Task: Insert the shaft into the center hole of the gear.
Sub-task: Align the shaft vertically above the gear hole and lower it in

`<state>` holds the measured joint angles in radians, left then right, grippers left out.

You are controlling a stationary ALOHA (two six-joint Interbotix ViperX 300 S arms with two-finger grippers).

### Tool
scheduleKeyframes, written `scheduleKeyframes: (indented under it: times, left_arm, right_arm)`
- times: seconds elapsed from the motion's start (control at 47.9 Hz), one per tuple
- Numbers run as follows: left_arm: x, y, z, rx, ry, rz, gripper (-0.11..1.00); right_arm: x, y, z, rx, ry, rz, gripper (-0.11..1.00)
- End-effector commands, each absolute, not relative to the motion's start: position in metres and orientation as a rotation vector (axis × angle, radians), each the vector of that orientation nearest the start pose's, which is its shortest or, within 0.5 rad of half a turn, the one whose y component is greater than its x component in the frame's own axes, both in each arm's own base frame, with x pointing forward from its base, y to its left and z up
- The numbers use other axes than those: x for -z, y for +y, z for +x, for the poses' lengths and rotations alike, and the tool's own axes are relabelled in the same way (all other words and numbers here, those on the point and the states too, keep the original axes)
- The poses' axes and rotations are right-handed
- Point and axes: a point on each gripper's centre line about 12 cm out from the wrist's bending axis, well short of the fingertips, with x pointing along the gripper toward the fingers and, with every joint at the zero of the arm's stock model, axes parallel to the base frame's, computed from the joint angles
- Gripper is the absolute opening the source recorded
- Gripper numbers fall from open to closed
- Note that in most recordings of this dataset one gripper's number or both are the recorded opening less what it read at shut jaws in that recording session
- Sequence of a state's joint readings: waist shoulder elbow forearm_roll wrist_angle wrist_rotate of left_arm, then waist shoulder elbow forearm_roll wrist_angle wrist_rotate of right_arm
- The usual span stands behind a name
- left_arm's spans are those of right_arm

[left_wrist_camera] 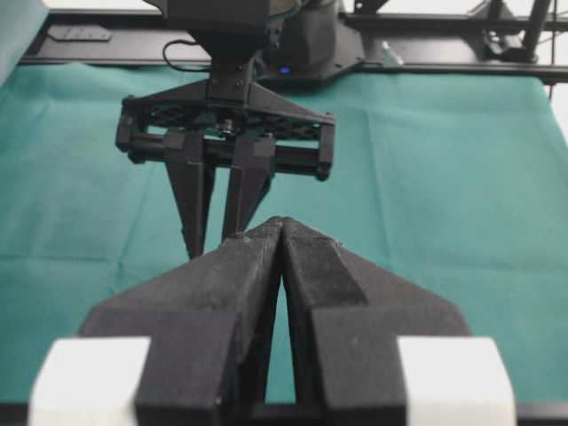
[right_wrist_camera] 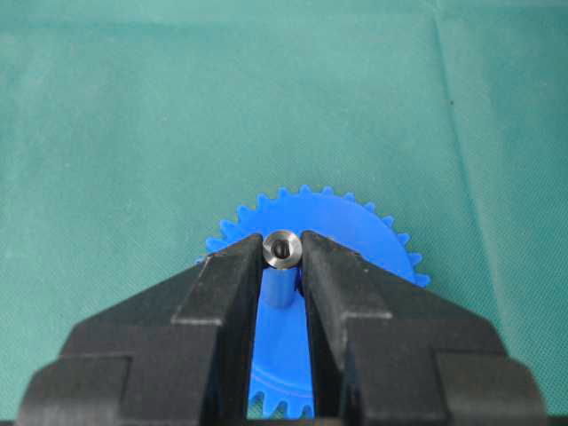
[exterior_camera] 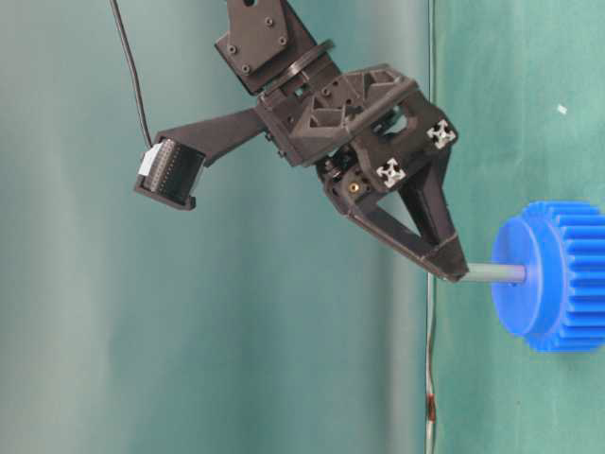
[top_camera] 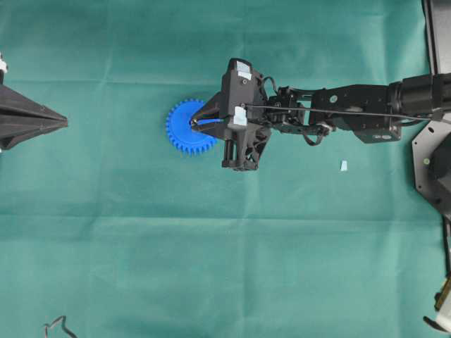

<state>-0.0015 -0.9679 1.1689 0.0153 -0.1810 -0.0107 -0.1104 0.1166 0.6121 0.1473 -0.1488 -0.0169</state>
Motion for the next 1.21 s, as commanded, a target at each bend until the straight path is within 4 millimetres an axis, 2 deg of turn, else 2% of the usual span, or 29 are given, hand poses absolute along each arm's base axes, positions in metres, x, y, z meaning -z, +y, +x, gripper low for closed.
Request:
scheduleKeyframes:
  times: [0.0,0.459,0.668,0.876,1.189]
  left_arm:
    - [-0.293,-0.001,0.201,0.005,-0.005,0.004,0.00]
    - [-0.294,-0.001,0.201,0.005,-0.006,0.004,0.00]
    - [-0.294,-0.001,0.201,0.005,-0.006,0.006,0.00]
    - [-0.294,-0.001,0.201,0.006,-0.006,0.003,0.00]
    - [-0.294,-0.001,0.201,0.005,-0.006,0.004,0.00]
  right_arm:
    - [-0.165,-0.049,0.418,0.166,0.529,0.152,0.17]
    - [-0.156,-0.050,0.419,0.170,0.544,0.154,0.17]
    - [-0.162,-0.052,0.419,0.173,0.532,0.151,0.17]
    - [-0.184,-0.054,0.414,0.173,0.485,0.142,0.17]
    - [-0.176,-0.054,0.416,0.178,0.498,0.153,0.17]
